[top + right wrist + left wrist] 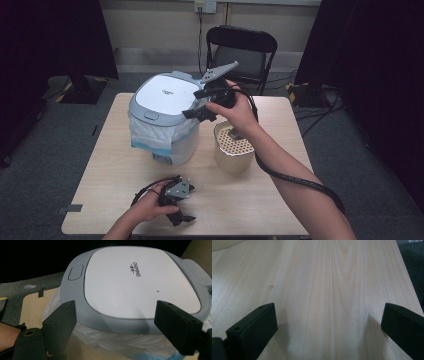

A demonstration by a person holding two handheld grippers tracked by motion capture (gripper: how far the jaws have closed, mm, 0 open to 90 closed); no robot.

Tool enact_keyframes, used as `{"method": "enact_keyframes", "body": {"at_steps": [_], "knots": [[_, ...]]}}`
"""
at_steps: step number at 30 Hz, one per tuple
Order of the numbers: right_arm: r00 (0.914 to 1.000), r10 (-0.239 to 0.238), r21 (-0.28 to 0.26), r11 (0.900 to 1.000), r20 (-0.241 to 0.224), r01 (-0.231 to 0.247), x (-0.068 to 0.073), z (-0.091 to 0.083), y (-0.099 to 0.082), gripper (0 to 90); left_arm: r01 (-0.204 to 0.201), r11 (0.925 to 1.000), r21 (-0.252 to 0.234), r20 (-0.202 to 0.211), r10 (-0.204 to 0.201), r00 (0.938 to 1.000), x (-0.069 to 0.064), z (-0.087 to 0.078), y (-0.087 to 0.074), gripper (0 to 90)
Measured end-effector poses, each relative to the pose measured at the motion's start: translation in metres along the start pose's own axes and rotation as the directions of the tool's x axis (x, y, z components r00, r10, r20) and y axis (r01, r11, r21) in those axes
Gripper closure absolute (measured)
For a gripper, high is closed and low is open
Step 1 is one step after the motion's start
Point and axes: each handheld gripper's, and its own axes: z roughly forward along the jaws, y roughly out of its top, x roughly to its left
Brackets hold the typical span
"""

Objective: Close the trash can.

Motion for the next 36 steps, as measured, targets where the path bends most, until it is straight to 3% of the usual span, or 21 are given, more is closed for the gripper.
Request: {"method": "enact_keyframes", "body": {"at_steps": [19, 36], "knots": [[0.9997, -0.02, 0.015, 0.9997, -0.013, 0.02, 0.013, -0.023, -0.029, 17.3, 0.001, 1.0, 0.0, 0.001, -0.001, 1.0, 0.0, 0.0, 0.0, 0.0], [0.9999, -0.014, 0.034, 0.9993, 0.005, 0.014, 0.01, -0.045, -0.063, 17.2, 0.001, 1.0, -0.002, -0.001, -0.001, 1.0, 0.0, 0.0, 0.0, 0.0]]}}
